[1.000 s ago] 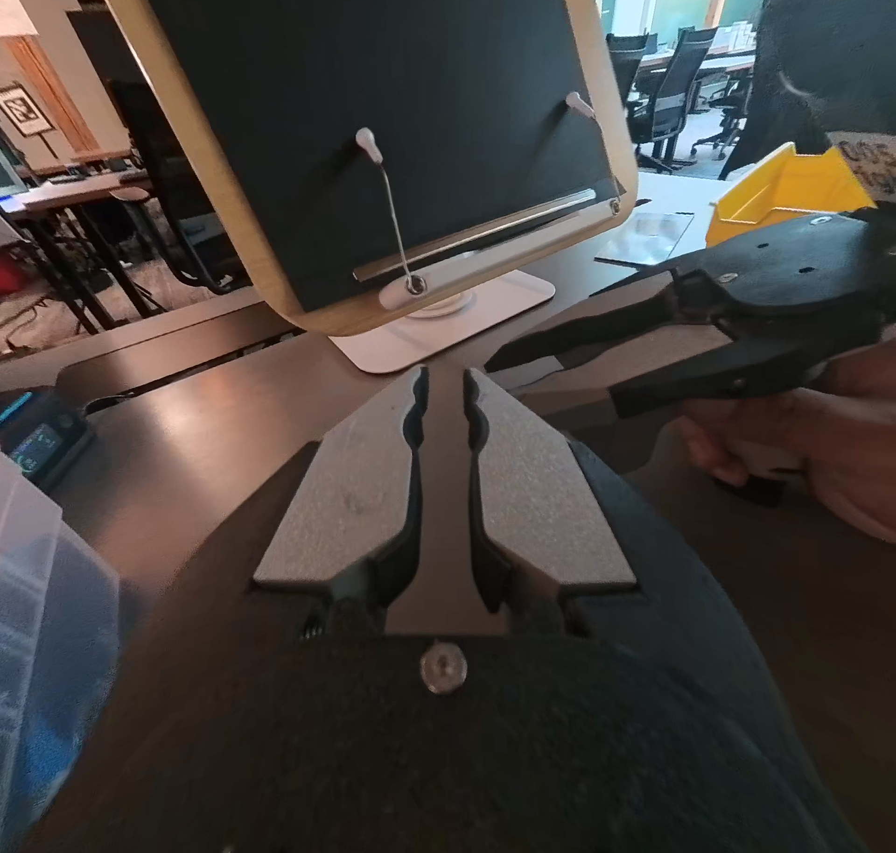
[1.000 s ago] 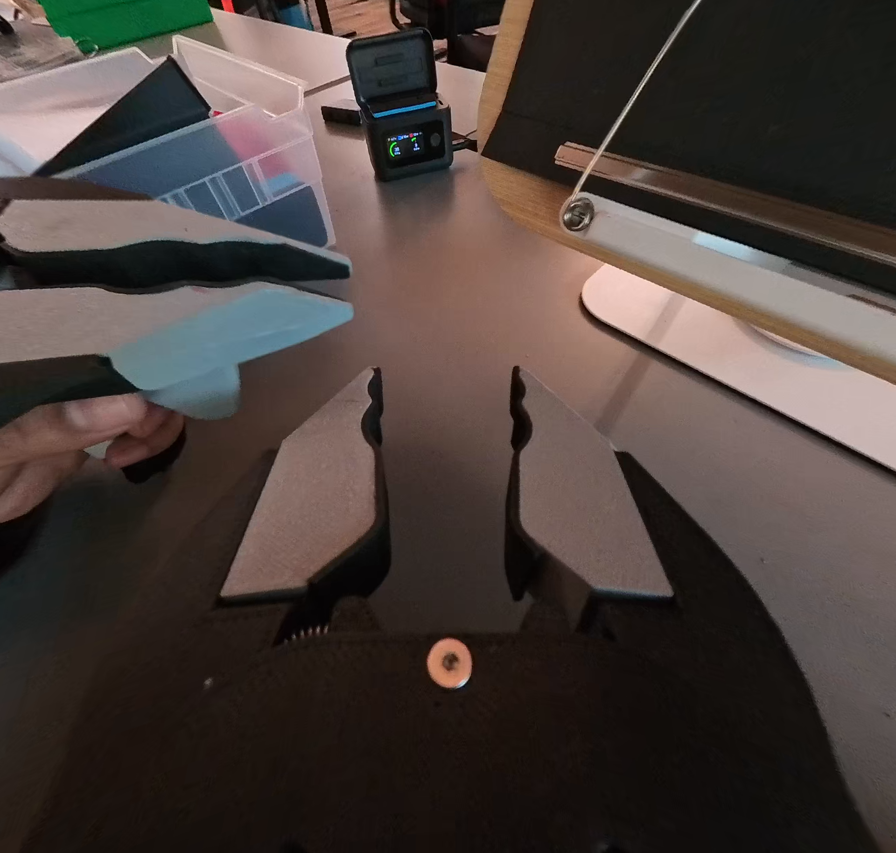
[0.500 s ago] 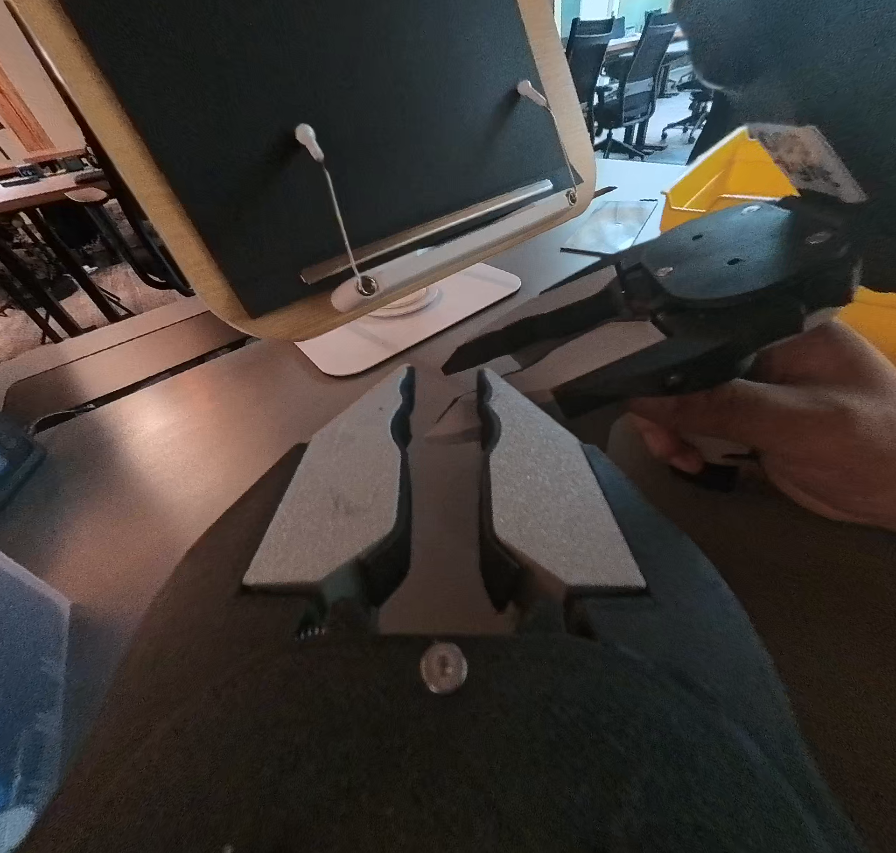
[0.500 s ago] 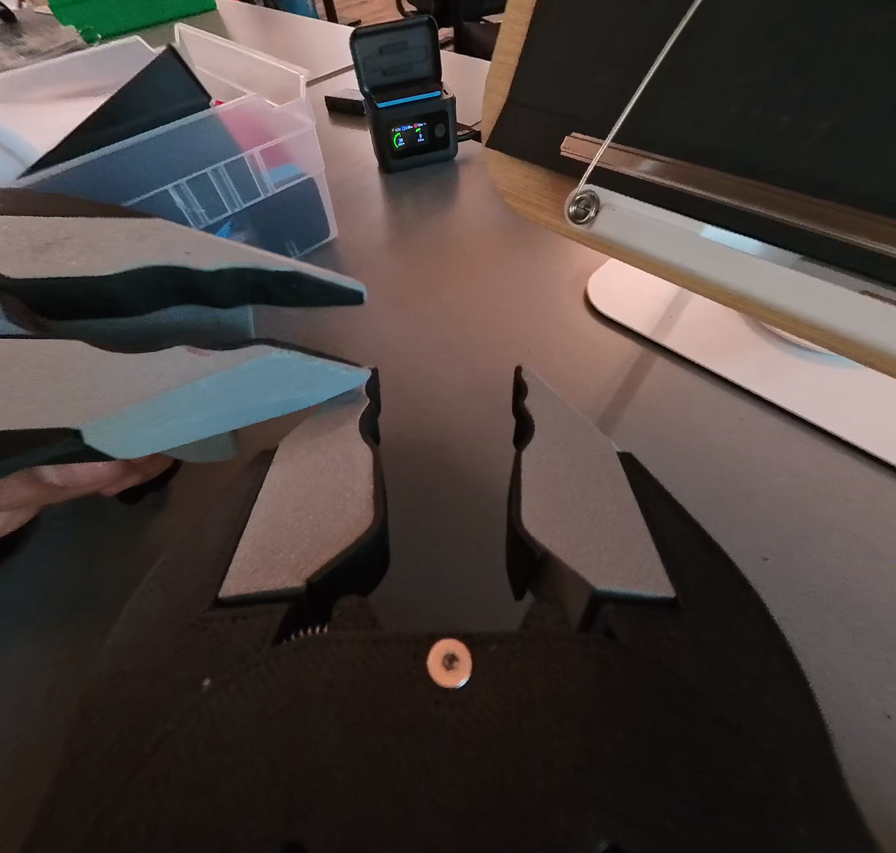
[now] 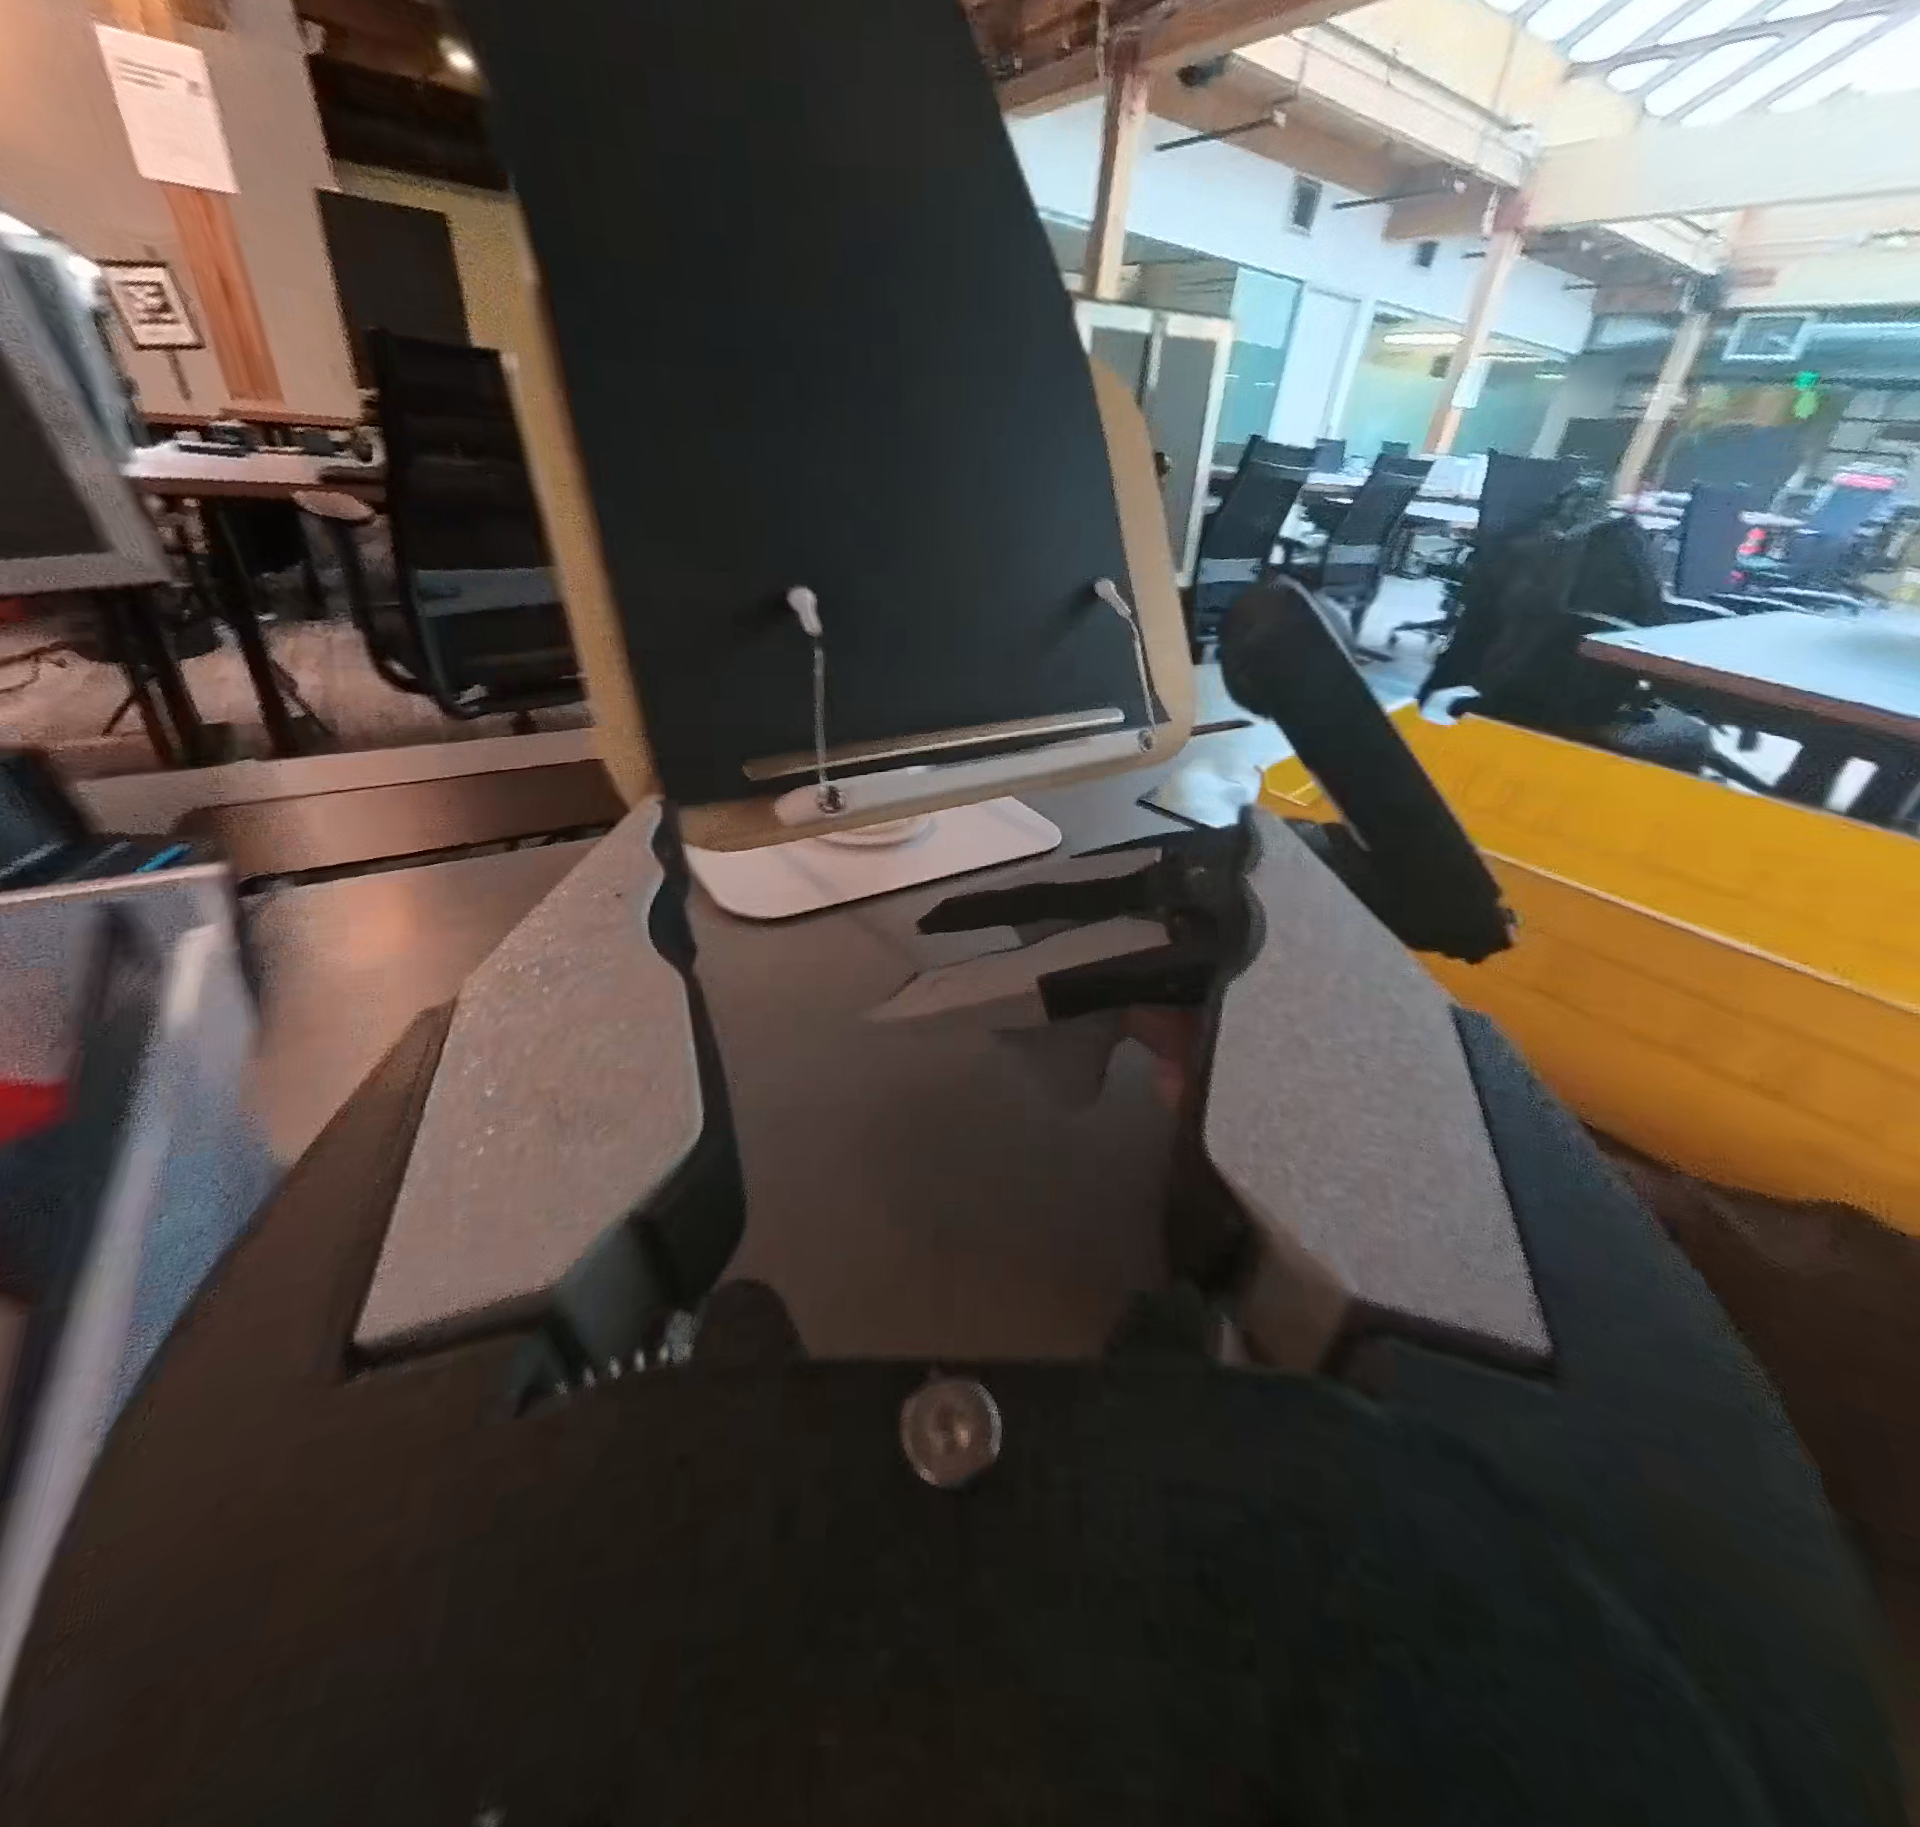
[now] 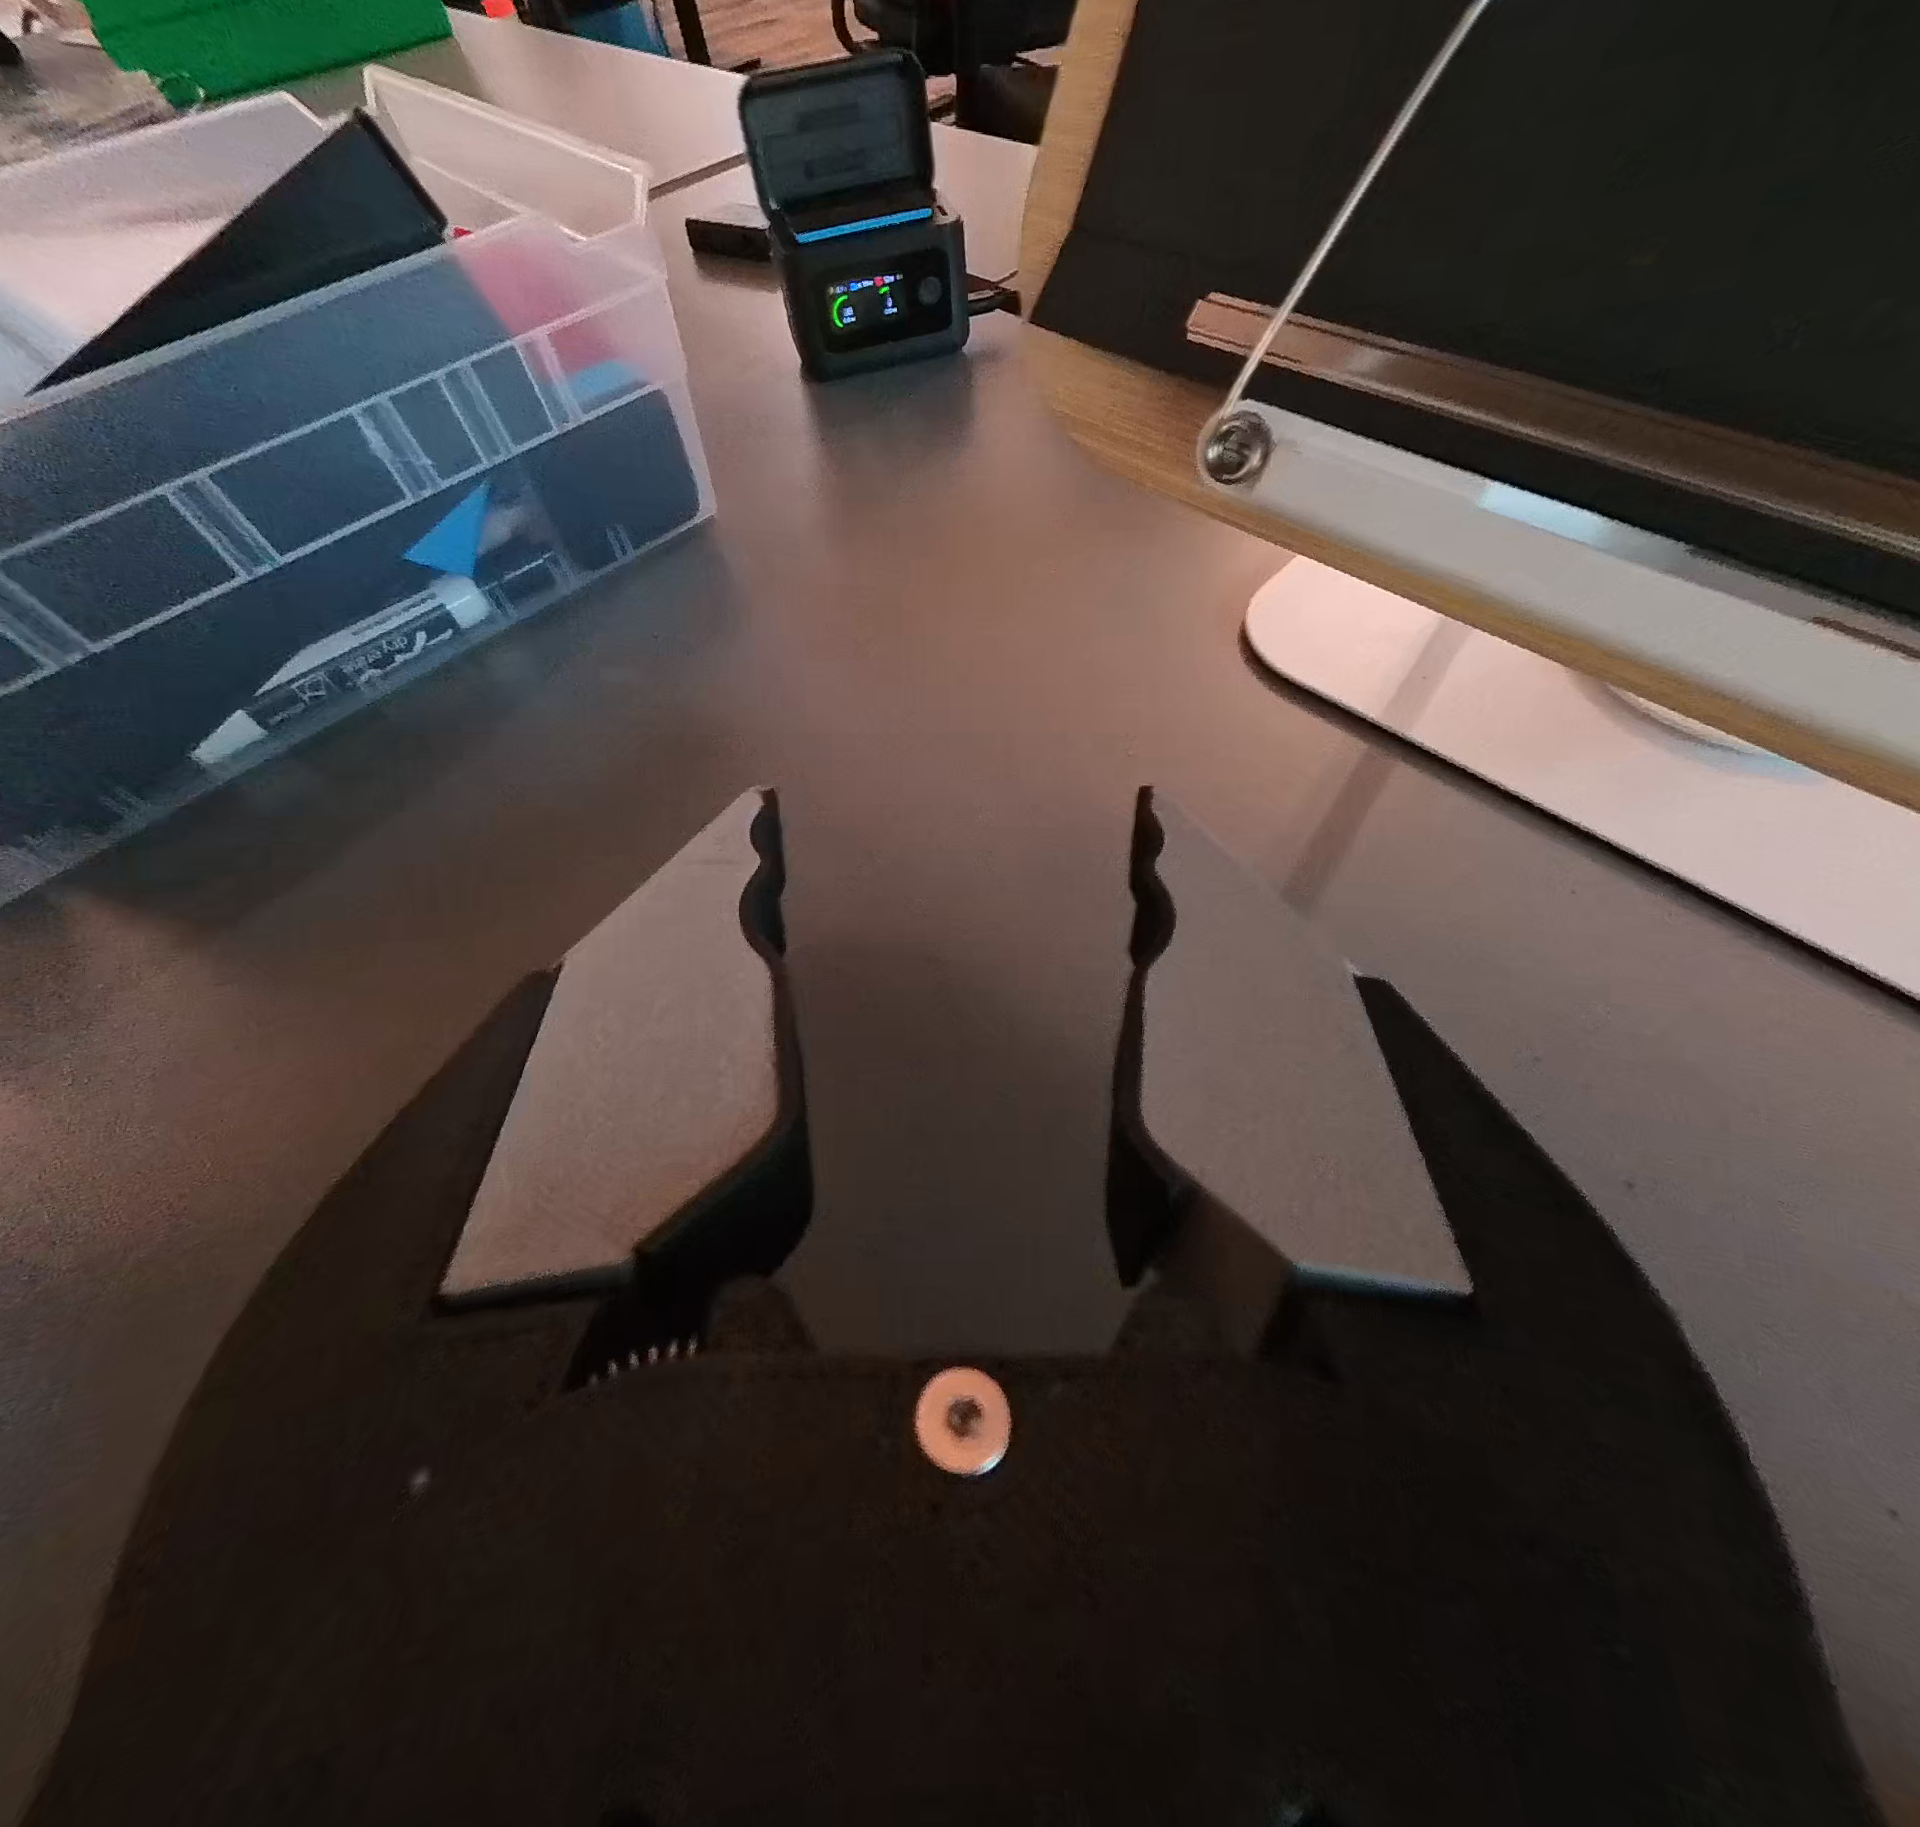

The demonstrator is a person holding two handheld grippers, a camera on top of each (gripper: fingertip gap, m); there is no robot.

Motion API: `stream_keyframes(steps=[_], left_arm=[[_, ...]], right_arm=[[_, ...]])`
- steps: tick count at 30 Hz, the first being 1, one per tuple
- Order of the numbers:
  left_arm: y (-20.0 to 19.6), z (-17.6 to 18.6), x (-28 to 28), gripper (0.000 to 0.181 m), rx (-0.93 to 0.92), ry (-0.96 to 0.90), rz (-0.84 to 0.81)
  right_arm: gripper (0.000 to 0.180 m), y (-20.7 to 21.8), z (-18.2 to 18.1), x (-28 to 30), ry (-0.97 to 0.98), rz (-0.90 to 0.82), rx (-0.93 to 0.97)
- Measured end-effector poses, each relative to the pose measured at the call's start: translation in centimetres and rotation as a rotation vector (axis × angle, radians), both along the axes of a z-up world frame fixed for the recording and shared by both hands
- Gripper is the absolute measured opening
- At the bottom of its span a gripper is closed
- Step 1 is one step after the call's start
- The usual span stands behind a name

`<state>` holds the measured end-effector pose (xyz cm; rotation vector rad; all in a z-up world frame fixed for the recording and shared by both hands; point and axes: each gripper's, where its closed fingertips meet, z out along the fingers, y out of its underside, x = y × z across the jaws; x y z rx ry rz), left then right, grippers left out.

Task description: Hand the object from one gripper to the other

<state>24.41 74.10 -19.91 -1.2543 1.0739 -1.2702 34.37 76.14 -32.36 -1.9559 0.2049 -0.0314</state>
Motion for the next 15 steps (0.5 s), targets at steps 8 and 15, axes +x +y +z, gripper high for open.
stream_keyframes(steps=[8, 15], left_arm=[[12.3, 1.8, -8.9, 0.105, -0.364, 0.247, 0.202], [19.3, -6.8, -9.7, 0.087, -0.631, 0.626, 0.266]], right_arm=[[0.07, 0.3, -0.3, -0.6, -0.009, 0.009, -0.018], [0.069, -0.1, -0.3, -0.5, 0.002, 0.001, -0.02]])
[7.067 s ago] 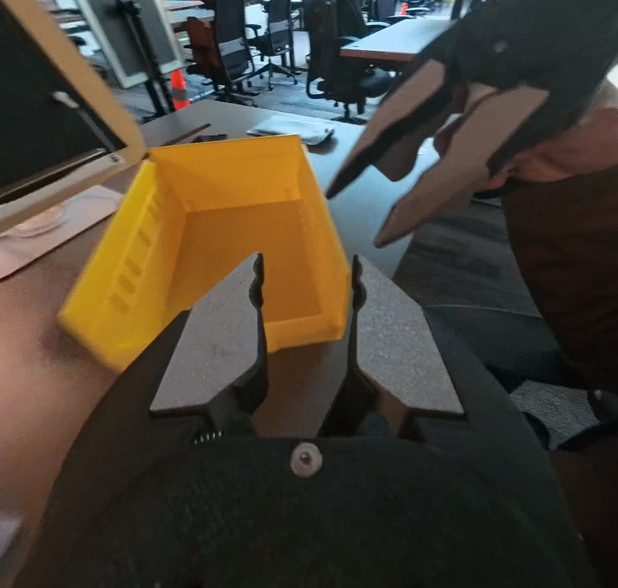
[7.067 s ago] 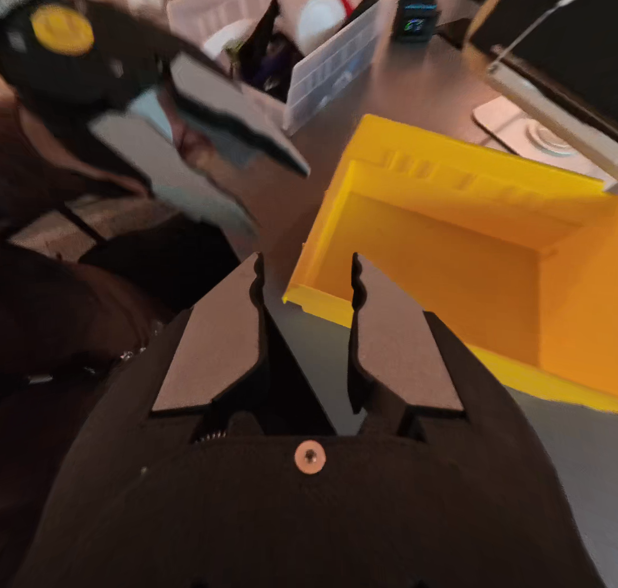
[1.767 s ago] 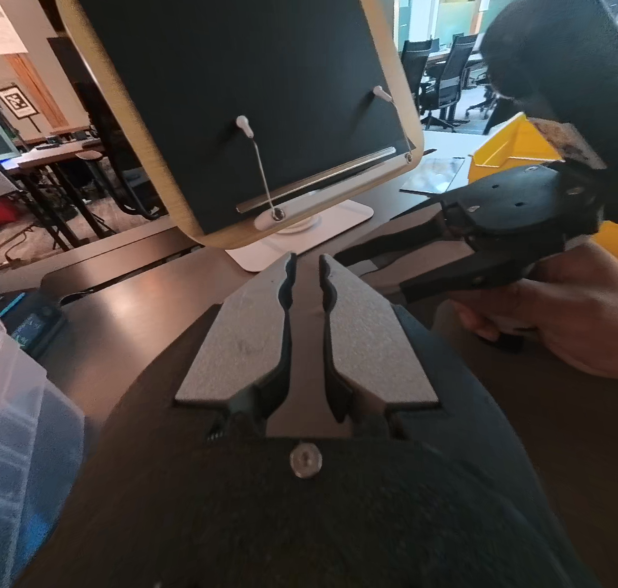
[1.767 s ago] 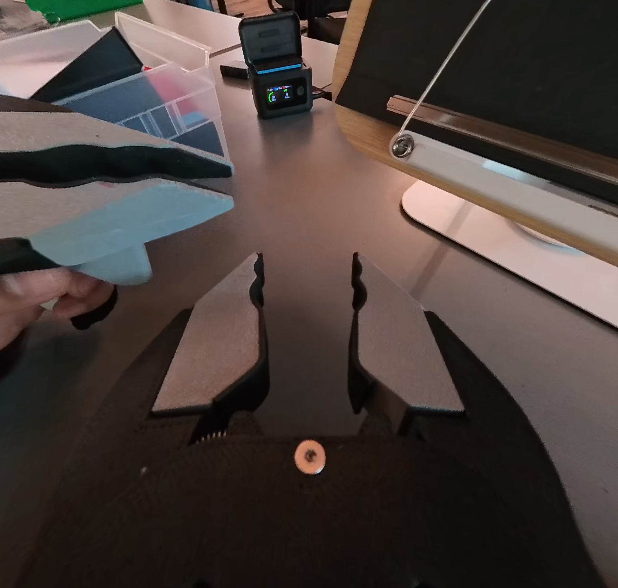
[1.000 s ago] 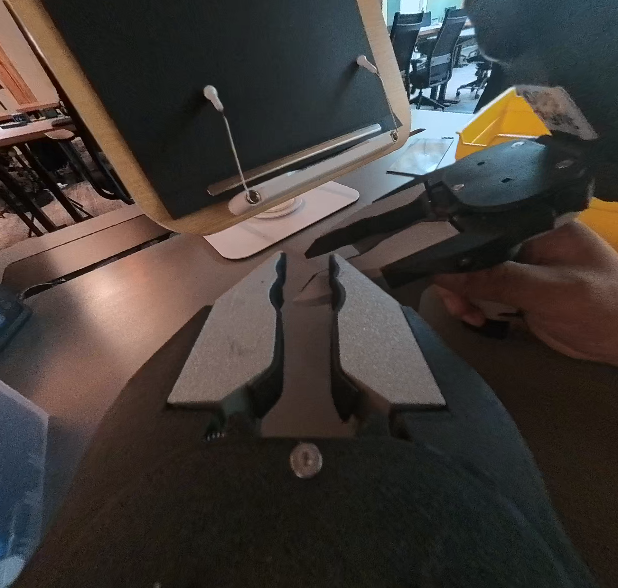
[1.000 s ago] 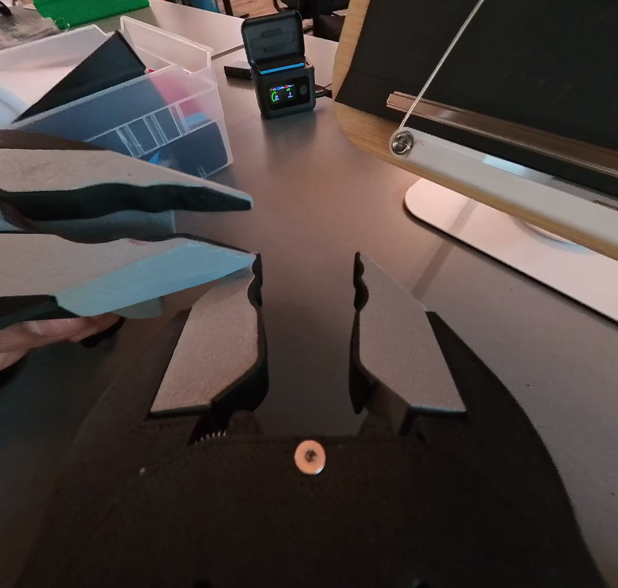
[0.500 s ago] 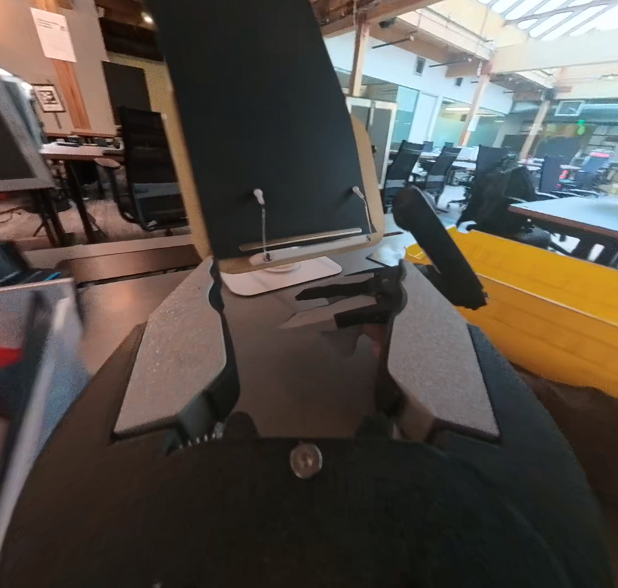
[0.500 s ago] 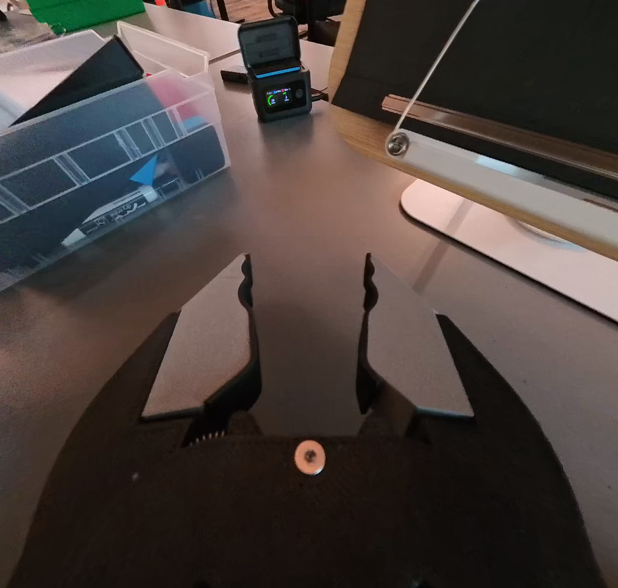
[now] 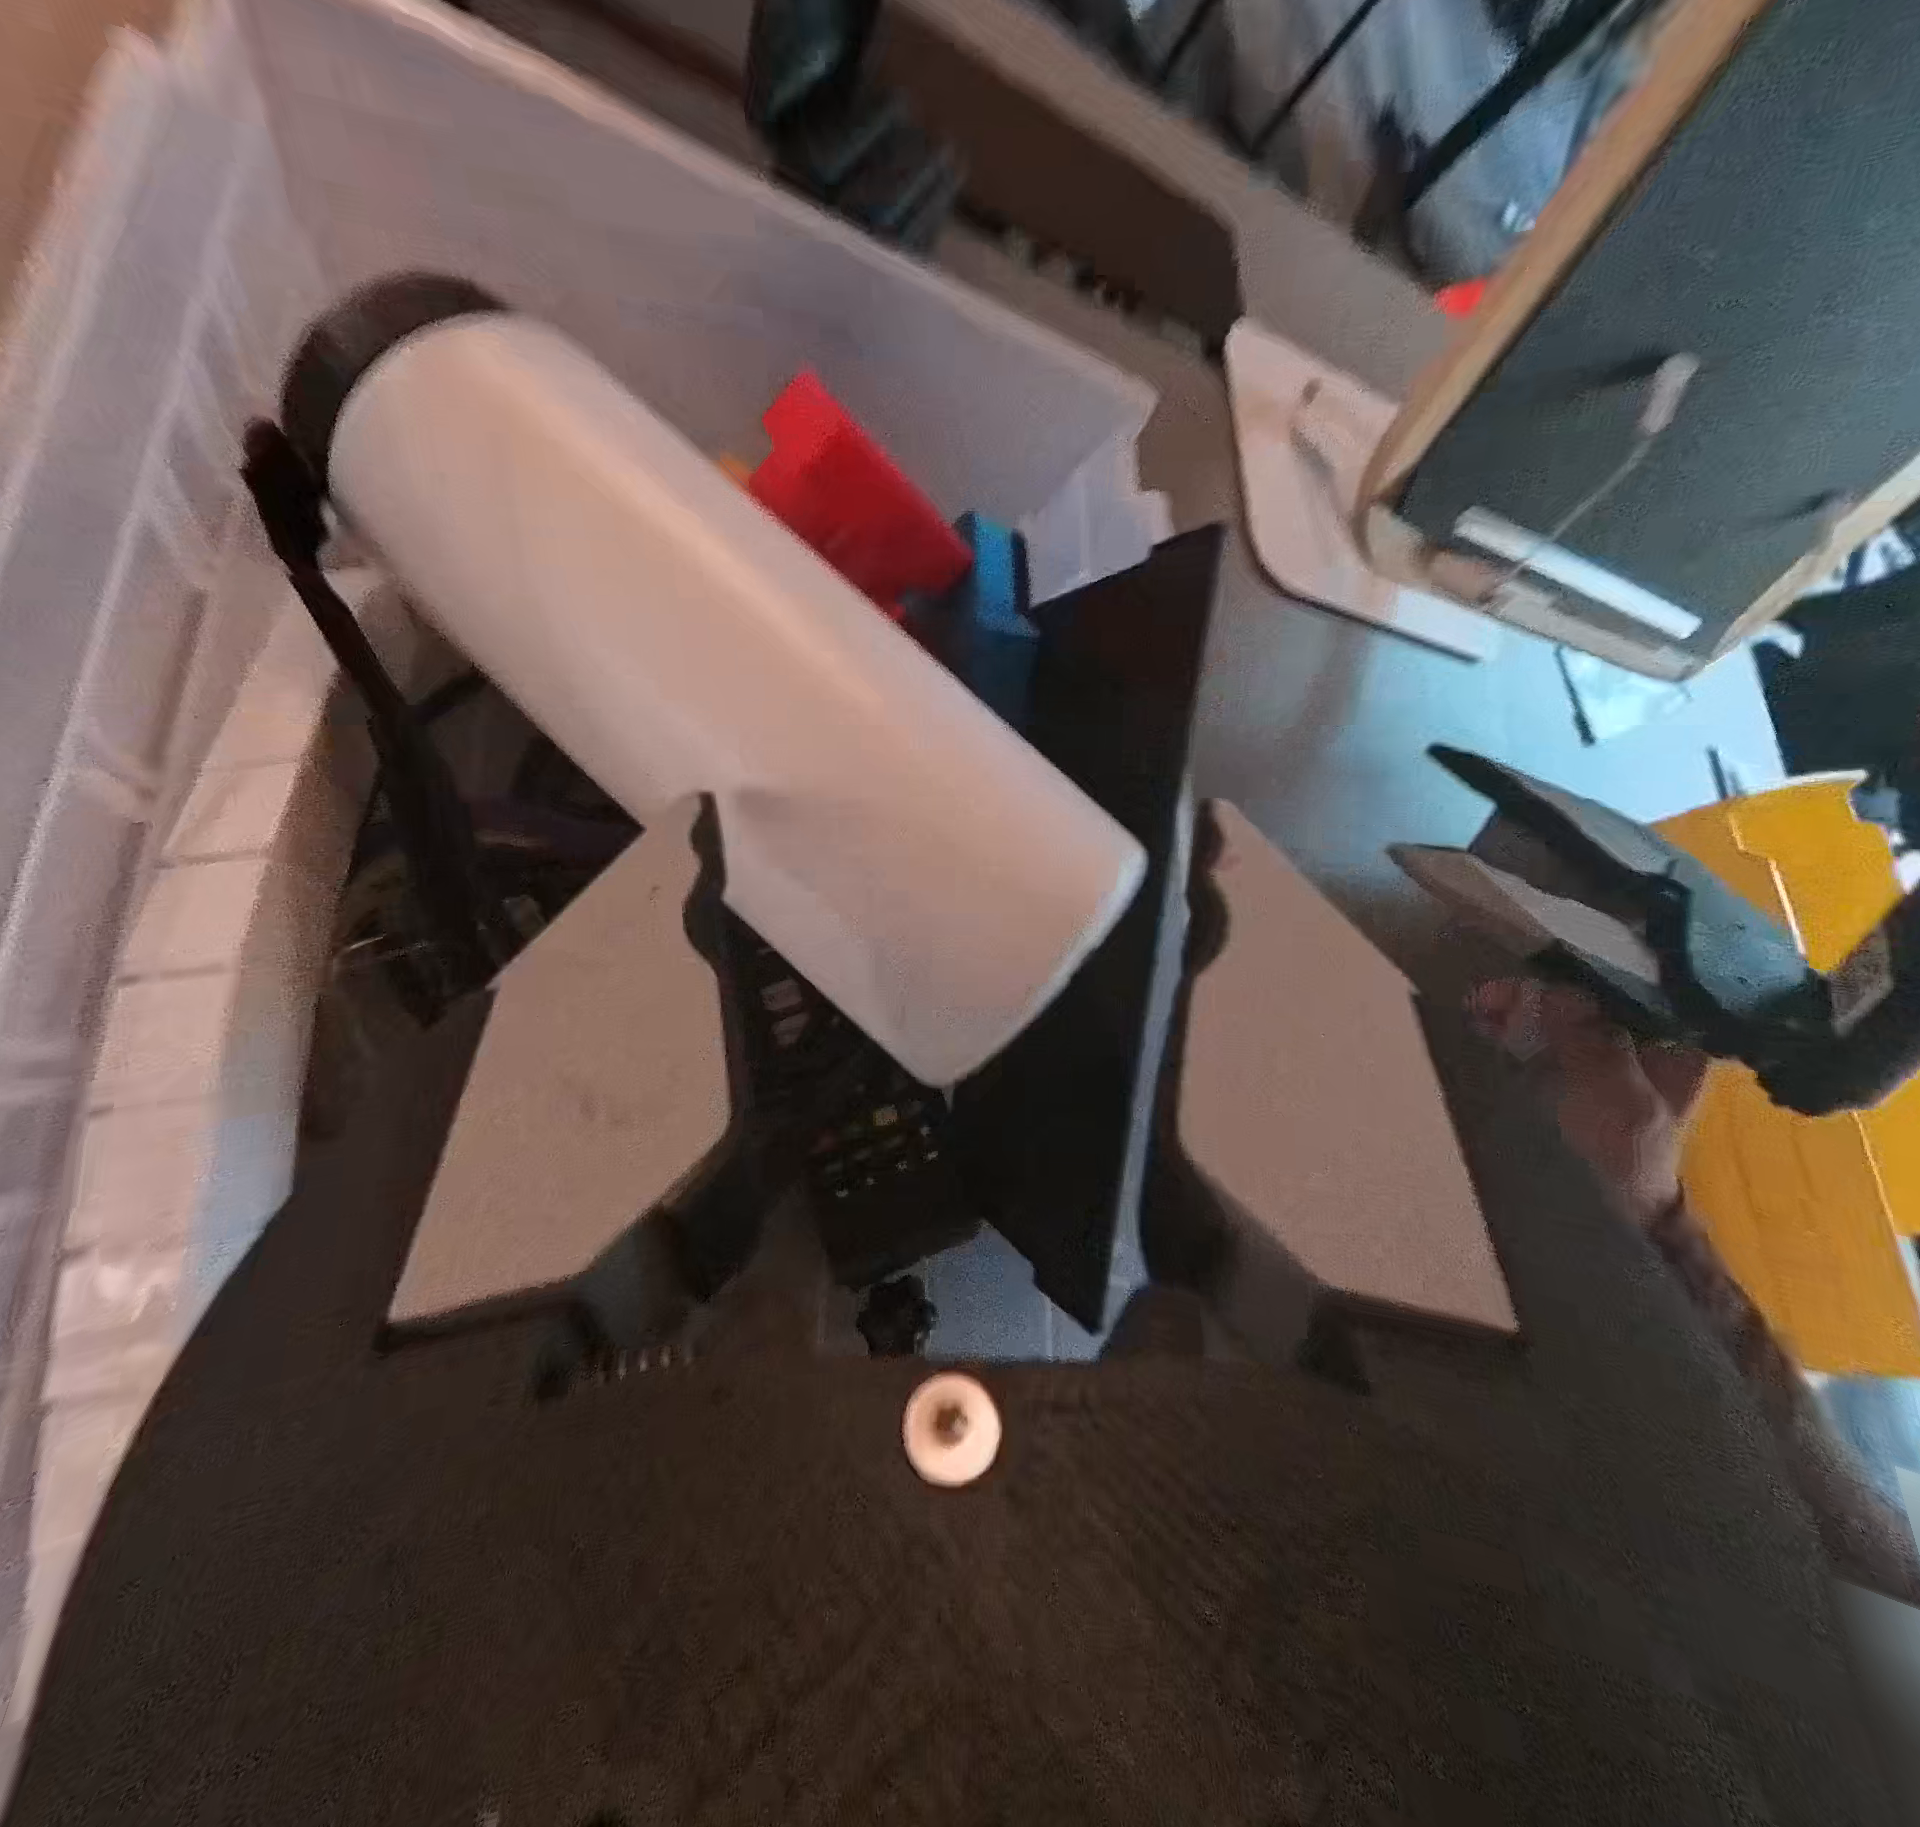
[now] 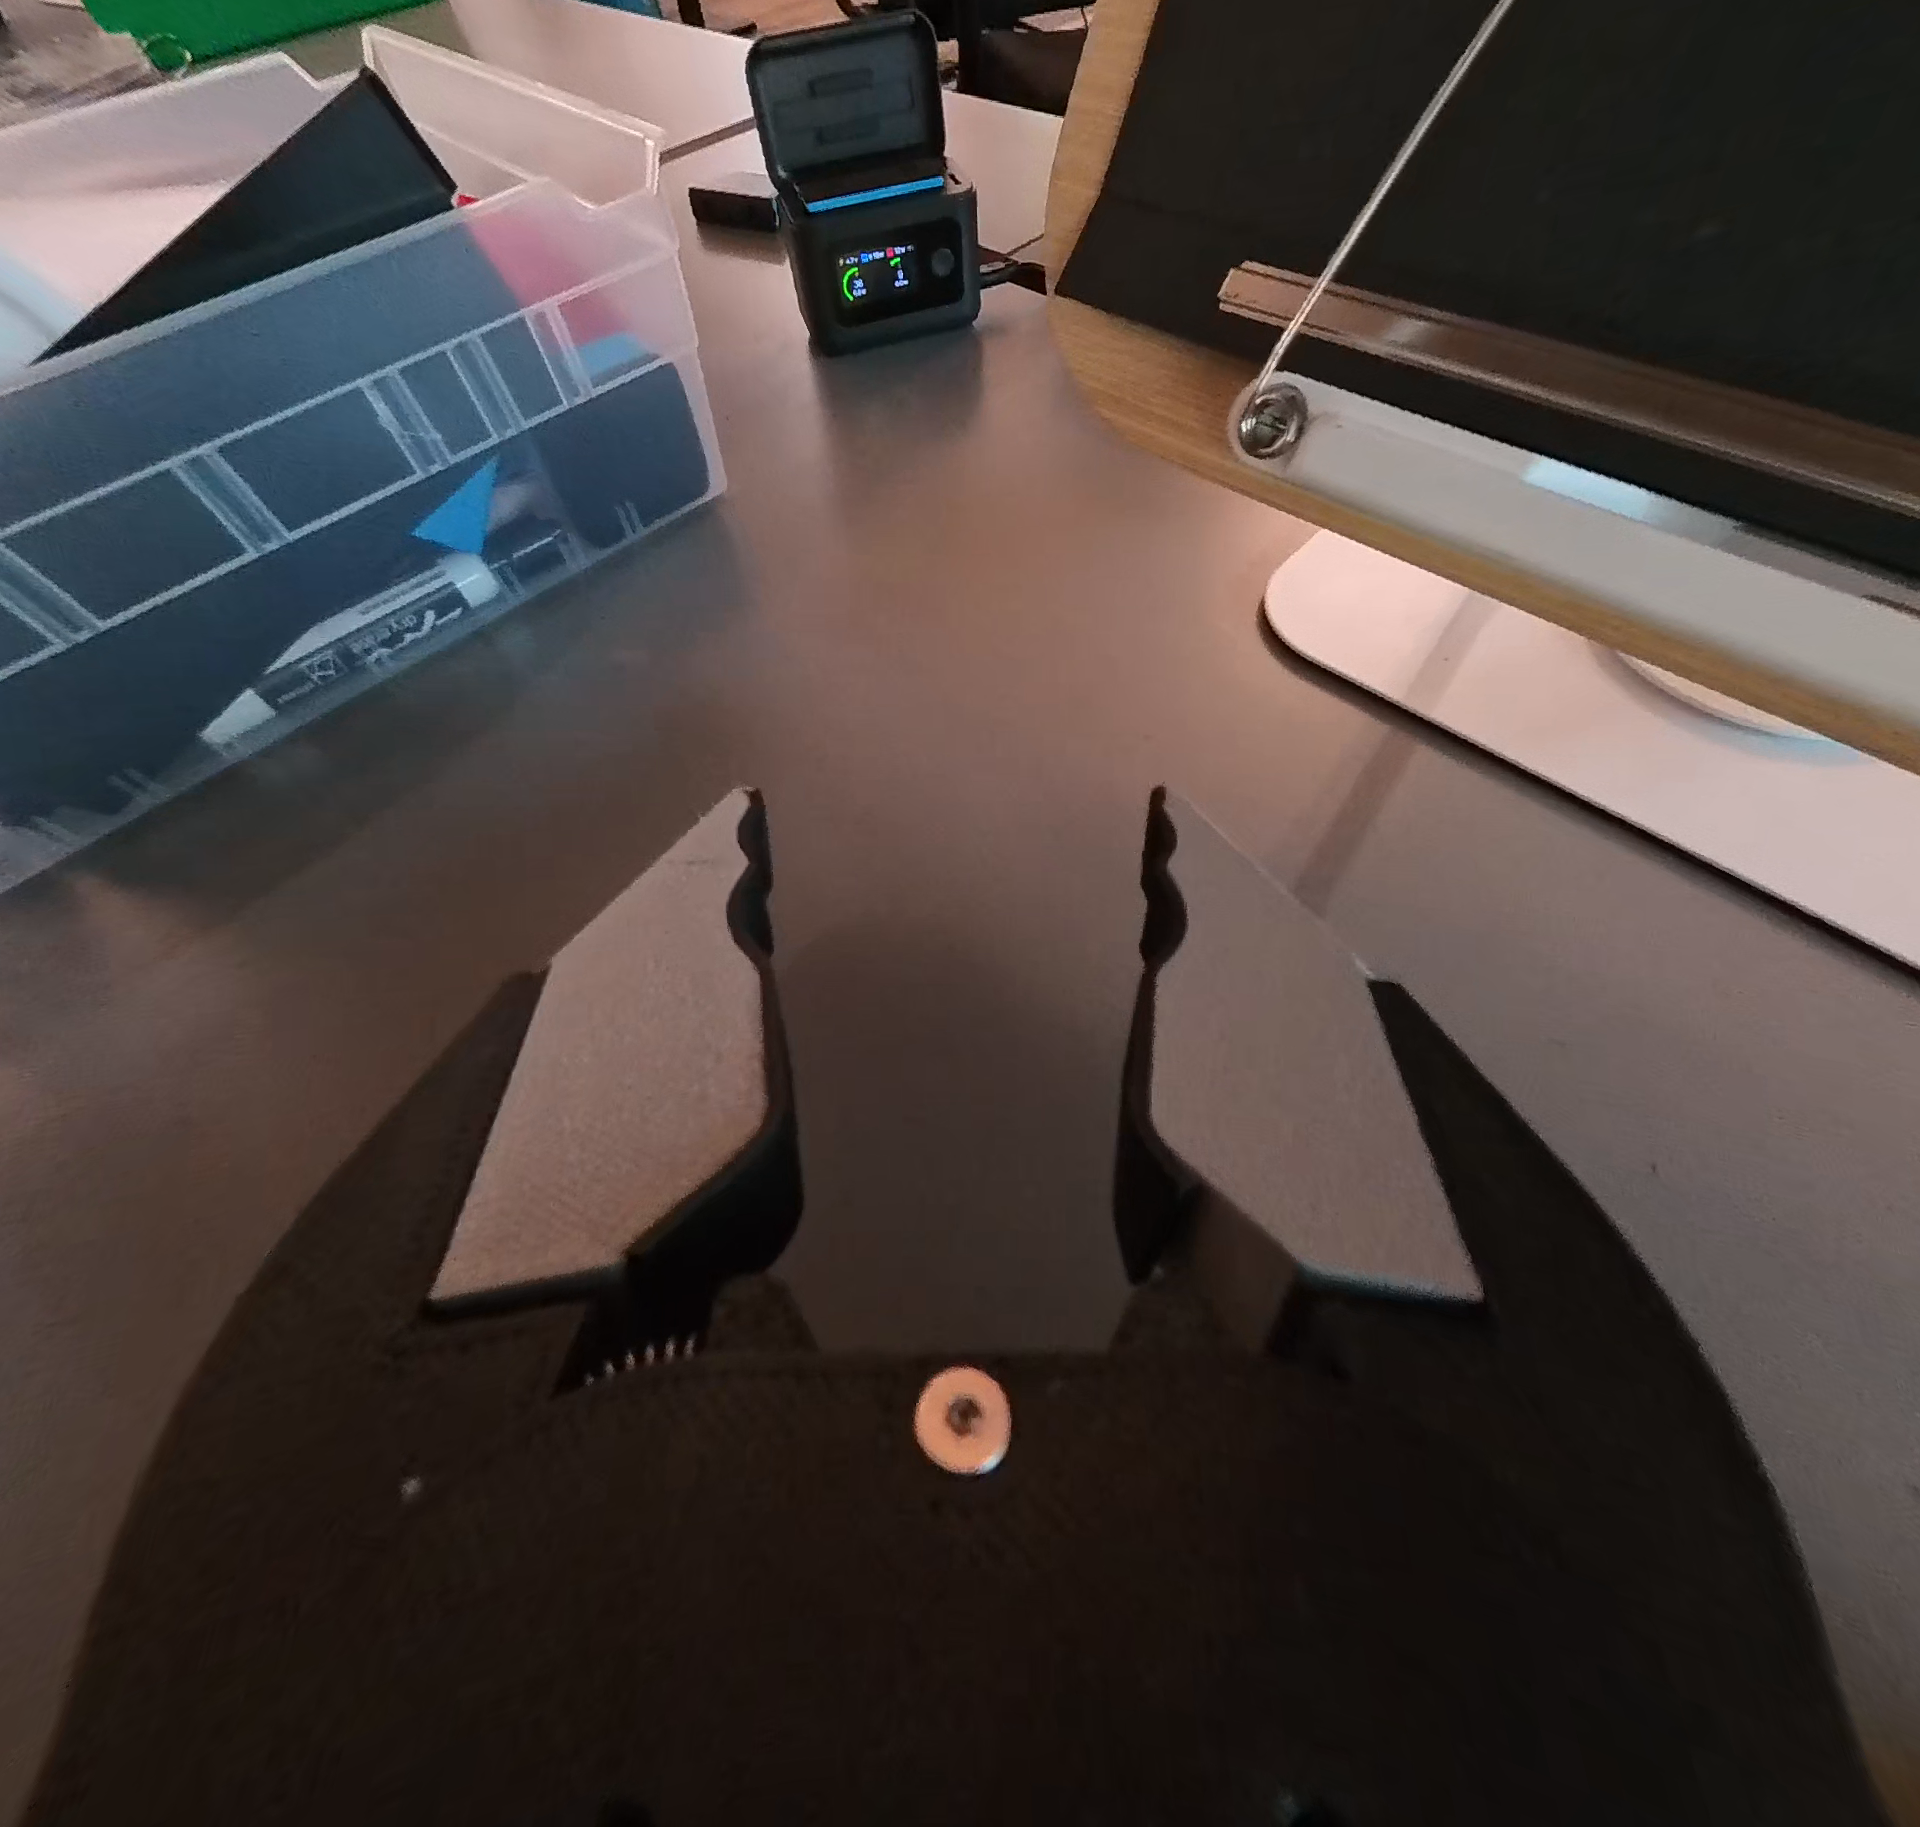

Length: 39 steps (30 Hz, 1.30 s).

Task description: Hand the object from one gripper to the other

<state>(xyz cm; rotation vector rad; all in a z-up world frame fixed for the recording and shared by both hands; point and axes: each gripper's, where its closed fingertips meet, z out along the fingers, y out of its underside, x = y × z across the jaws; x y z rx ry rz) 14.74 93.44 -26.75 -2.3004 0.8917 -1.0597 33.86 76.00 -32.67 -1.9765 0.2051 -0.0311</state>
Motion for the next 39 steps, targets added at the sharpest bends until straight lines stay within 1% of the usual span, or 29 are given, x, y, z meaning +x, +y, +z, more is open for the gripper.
stream_keyframes(steps=[2, 3, 4, 6, 8, 10, 11, 12, 13, 14, 15, 16, 18, 20, 22, 23, 29, 32, 35, 36, 37, 39], left_arm=[[0.9, -2.2, 0.8, 0.103, -0.068, 0.109, 0.003], [1.6, -3.2, 0.9, 0.101, -0.044, 0.179, -0.013], [1.9, -3.9, 1.2, 0.109, -0.045, 0.226, -0.042], [1.5, -5.0, 1.8, 0.124, -0.178, 0.293, -0.073], [1.4, -5.8, 2.0, 0.136, -0.217, 0.38, -0.121], [1.3, -6.4, 2.1, 0.144, -0.222, 0.45, -0.145], [1.3, -6.4, 2.1, 0.143, -0.215, 0.473, -0.16], [1.3, -6.2, 2.2, 0.141, -0.194, 0.48, -0.178], [1.6, -5.9, 2.1, 0.134, -0.159, 0.478, -0.186], [2.2, -5.3, 1.9, 0.115, -0.122, 0.464, -0.176], [3.0, -4.7, 1.6, 0.101, -0.086, 0.437, -0.159], [3.3, -4.4, 1.3, 0.094, -0.079, 0.417, -0.155], [3.0, -4.6, 1.1, 0.093, -0.113, 0.386, -0.164], [2.6, -5.0, 1.4, 0.096, -0.17, 0.353, -0.15], [1.8, -5.7, 1.9, 0.106, -0.26, 0.329, -0.162], [1.7, -5.9, 2.1, 0.109, -0.268, 0.324, -0.173], [2.1, -5.3, 1.4, 0.098, -0.251, 0.278, -0.231], [2.8, -3.7, 0.8, 0.087, -0.221, 0.165, -0.231], [3.4, -1.5, 0.1, 0.072, -0.149, 0.038, -0.227], [3.3, -1.0, -0.2, 0.071, -0.132, 0.013, -0.234], [3.2, -0.8, -0.5, 0.071, -0.109, 0.016, -0.239], [2.9, -1.5, -1.1, 0.071, -0.042, 0.091, -0.265]], right_arm=[[0.069, -0.2, 0.0, 0.1, 0.002, -0.002, -0.001], [0.069, -0.3, 0.0, 0.1, 0.006, -0.004, 0.002], [0.069, -0.4, 0.1, 0.1, 0.012, -0.005, 0.006], [0.068, -0.4, 0.1, 0.1, 0.023, -0.004, 0.01], [0.068, -0.3, 0.0, 0.1, 0.033, -0.001, 0.004], [0.067, -0.1, -0.2, 0.1, 0.036, 0.004, -0.006], [0.066, 0.0, -0.2, 0.0, 0.034, 0.007, -0.01], [0.066, 0.1, -0.3, -0.1, 0.032, 0.01, -0.013], [0.065, 0.2, -0.3, -0.1, 0.029, 0.012, -0.017], [0.065, 0.2, -0.4, -0.2, 0.024, 0.013, -0.02], [0.064, 0.2, -0.4, -0.2, 0.02, 0.013, -0.019], [0.064, 0.2, -0.3, -0.2, 0.019, 0.015, -0.018], [0.063, 0.3, -0.3, -0.2, 0.025, 0.016, -0.016], [0.063, 0.4, -0.4, -0.3, 0.031, 0.019, -0.02], [0.062, 0.3, -0.4, -0.3, 0.025, 0.018, -0.019], [0.062, 0.3, -0.3, -0.4, 0.022, 0.019, -0.014], [0.059, 0.2, -0.3, -0.6, 0.031, 0.029, -0.016], [0.059, 0.2, -0.4, -0.6, 0.045, 0.033, -0.02], [0.058, 0.2, -0.5, -0.6, 0.055, 0.039, -0.02], [0.056, 0.3, -0.5, -0.7, 0.058, 0.045, -0.024], [0.056, 0.3, -0.6, -0.8, 0.059, 0.049, -0.03], [0.056, 0.3, -0.7, -0.8, 0.059, 0.051, -0.041]])
